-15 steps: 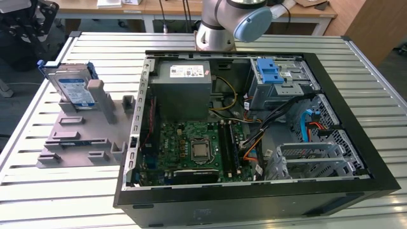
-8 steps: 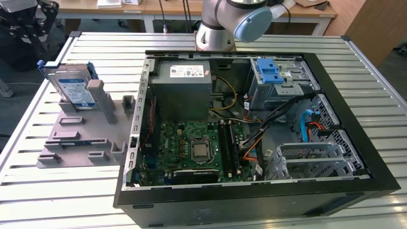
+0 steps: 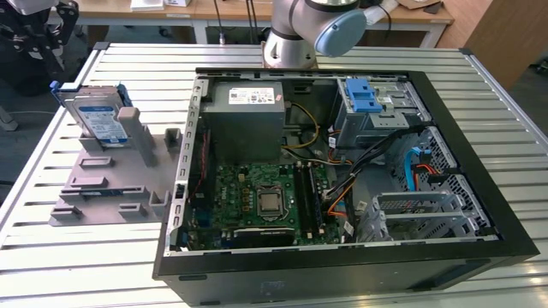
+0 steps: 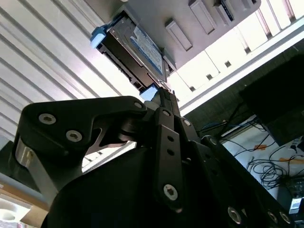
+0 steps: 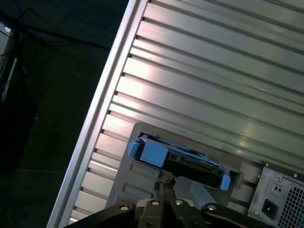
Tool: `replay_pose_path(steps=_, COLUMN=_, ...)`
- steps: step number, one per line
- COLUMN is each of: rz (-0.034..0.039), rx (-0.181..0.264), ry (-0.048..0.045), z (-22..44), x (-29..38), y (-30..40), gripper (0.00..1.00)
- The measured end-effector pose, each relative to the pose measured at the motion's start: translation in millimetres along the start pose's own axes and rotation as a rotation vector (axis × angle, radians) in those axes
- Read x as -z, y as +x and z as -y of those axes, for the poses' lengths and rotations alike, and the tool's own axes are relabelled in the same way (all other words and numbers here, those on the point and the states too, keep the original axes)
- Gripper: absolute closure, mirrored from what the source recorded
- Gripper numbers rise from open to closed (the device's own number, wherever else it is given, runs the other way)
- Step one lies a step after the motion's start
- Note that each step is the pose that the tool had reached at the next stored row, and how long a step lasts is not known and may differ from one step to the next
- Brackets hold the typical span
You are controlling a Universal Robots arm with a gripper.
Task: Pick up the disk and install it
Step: 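Pick up the disk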
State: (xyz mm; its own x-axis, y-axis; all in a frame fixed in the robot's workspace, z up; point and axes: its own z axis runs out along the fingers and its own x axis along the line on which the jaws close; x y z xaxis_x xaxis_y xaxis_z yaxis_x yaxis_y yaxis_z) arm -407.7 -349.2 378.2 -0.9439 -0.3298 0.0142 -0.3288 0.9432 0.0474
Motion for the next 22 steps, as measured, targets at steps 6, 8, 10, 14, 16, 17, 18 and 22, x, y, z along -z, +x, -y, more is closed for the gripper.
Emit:
replay_pose_path(steps=6, rz=-0.0038, rx=0.082, ry=0.0010, z=0.0, x=-0.3, y=0.0, gripper=0.89)
replay_pose_path(steps=8, rz=-0.0050, rx=0.107, ry=0.0013, z=0.0, x=-0.3, y=0.0, gripper=0.89)
replay_pose_path(steps=10, rz=-0.0062, rx=0.133, ry=0.0016, z=0.0, x=-0.4, y=0.0, gripper=0.89)
replay_pose_path(steps=14, rz=-0.0087, rx=0.187, ry=0.0024, z=0.0, x=-0.7, y=0.0, gripper=0.89)
replay_pose_path(steps=16, rz=-0.0099, rx=0.214, ry=0.0028, z=0.0, x=-0.8, y=0.0, gripper=0.89)
replay_pose_path(steps=17, rz=-0.0105, rx=0.227, ry=0.0029, z=0.0, x=-0.9, y=0.0, gripper=0.89)
replay_pose_path(steps=18, rz=-0.0110, rx=0.240, ry=0.0031, z=0.0, x=-1.0, y=0.0, gripper=0.89)
replay_pose_path(steps=22, rz=-0.0126, rx=0.290, ry=0.0029, z=0.0, x=-1.2, y=0.0, gripper=0.89)
